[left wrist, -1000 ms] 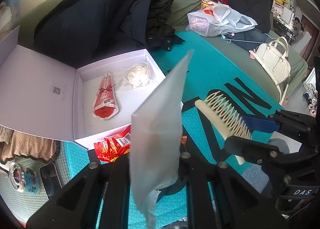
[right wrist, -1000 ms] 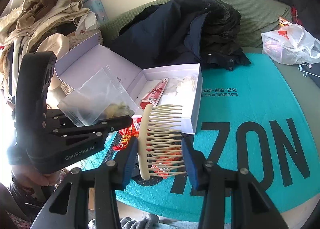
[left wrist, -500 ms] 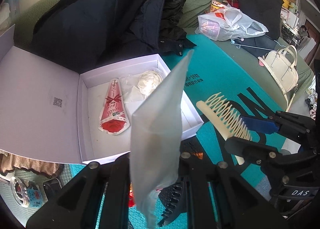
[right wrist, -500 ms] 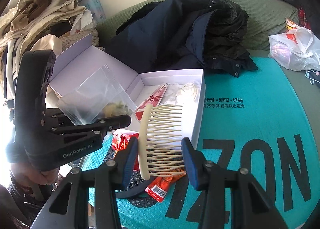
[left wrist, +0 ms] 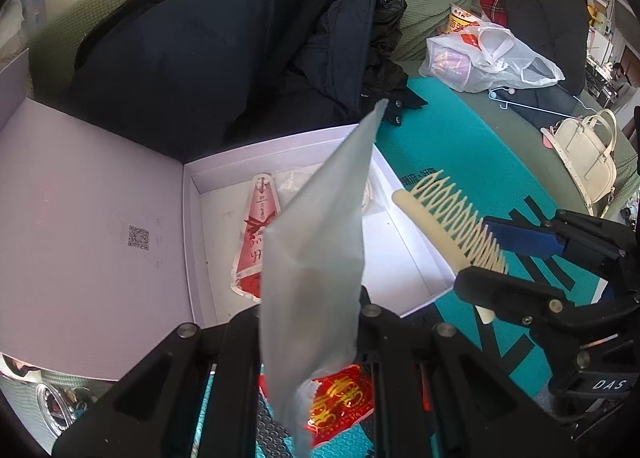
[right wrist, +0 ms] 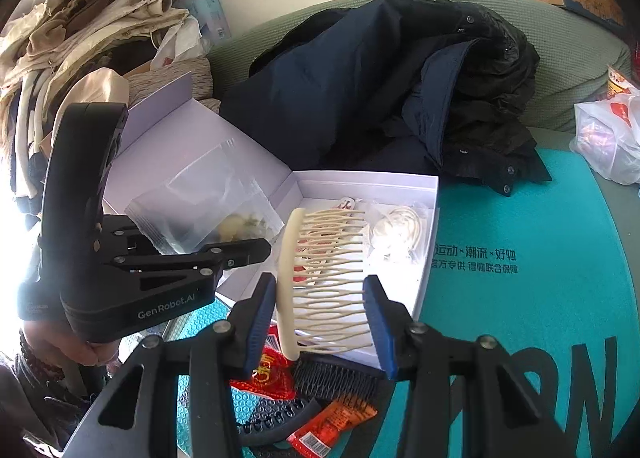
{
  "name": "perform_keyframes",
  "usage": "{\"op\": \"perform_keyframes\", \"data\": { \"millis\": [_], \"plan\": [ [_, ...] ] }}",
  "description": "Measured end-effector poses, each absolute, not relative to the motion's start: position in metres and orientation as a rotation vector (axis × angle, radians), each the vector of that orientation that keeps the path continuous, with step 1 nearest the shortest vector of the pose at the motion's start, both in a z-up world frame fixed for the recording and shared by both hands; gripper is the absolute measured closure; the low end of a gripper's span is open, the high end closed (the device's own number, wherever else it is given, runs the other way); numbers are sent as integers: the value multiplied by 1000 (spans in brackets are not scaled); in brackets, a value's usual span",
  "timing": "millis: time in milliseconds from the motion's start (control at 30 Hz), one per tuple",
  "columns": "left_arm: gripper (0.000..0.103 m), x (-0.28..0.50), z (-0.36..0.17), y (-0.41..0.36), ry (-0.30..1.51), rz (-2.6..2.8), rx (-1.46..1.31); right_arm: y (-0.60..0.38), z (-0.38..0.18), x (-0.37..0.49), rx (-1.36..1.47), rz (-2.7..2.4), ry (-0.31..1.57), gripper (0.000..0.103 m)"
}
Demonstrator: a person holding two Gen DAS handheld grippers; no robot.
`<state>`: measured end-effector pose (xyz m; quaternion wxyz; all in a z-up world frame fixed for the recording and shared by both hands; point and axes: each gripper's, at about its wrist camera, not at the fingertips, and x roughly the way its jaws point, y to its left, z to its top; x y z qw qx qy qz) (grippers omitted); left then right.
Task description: Organize objects
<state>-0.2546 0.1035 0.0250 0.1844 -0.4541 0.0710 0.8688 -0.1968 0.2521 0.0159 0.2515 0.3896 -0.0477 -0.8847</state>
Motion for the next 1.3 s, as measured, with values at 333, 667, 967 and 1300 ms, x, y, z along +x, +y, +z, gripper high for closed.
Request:
{"op": "perform_keyframes", "data": {
  "millis": [333,667,967,1300],
  "plan": [
    [91,-290,22,97,235,2532,-1271,246,10,-242,1020,-2359,-108,58],
    [91,-333,17,95,205,2558,-1286,233,5,-279,1065,-2334,-66,58],
    [91,-358,-4,103,272,2567,-1339,223,-9,-298,1140,-2351,-91,58],
    [91,-376,-35,104,275,2552,-1402,217,-36,-311,1192,-2403,-124,58]
  ]
}}
